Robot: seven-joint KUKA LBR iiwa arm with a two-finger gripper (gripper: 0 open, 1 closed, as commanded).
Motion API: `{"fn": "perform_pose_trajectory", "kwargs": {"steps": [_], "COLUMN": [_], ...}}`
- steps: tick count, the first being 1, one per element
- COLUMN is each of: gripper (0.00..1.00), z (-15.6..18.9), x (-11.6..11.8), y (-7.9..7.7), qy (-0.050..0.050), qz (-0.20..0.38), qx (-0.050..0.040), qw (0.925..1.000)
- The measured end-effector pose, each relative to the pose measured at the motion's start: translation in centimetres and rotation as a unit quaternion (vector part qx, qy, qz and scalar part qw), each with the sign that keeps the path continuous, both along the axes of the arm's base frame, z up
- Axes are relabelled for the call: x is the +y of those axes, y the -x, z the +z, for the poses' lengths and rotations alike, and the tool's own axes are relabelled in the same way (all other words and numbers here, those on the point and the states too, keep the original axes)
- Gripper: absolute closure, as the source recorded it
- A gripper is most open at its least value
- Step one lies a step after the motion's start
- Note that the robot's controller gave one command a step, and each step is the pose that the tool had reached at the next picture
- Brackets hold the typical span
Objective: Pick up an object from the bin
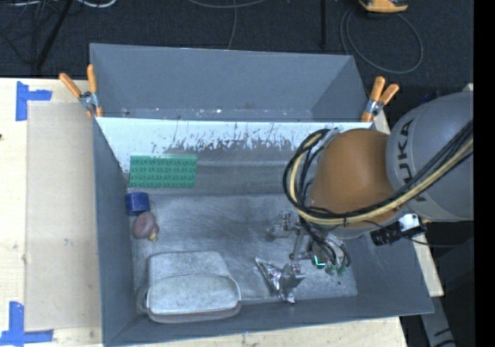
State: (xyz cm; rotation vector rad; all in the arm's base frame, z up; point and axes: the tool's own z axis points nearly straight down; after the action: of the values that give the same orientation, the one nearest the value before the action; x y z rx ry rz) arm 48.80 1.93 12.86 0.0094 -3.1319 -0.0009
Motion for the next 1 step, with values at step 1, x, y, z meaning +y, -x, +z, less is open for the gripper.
{"fn": "perform_pose_trajectory", "kwargs": {"steps": [1], "gripper": [0.0], "z": [-5.14], "x": [-1.22], "y": [-1.24], "qy": [0.0], "qz": [0.088], "qx": [-0.0019], "qw": [0.9961]}}
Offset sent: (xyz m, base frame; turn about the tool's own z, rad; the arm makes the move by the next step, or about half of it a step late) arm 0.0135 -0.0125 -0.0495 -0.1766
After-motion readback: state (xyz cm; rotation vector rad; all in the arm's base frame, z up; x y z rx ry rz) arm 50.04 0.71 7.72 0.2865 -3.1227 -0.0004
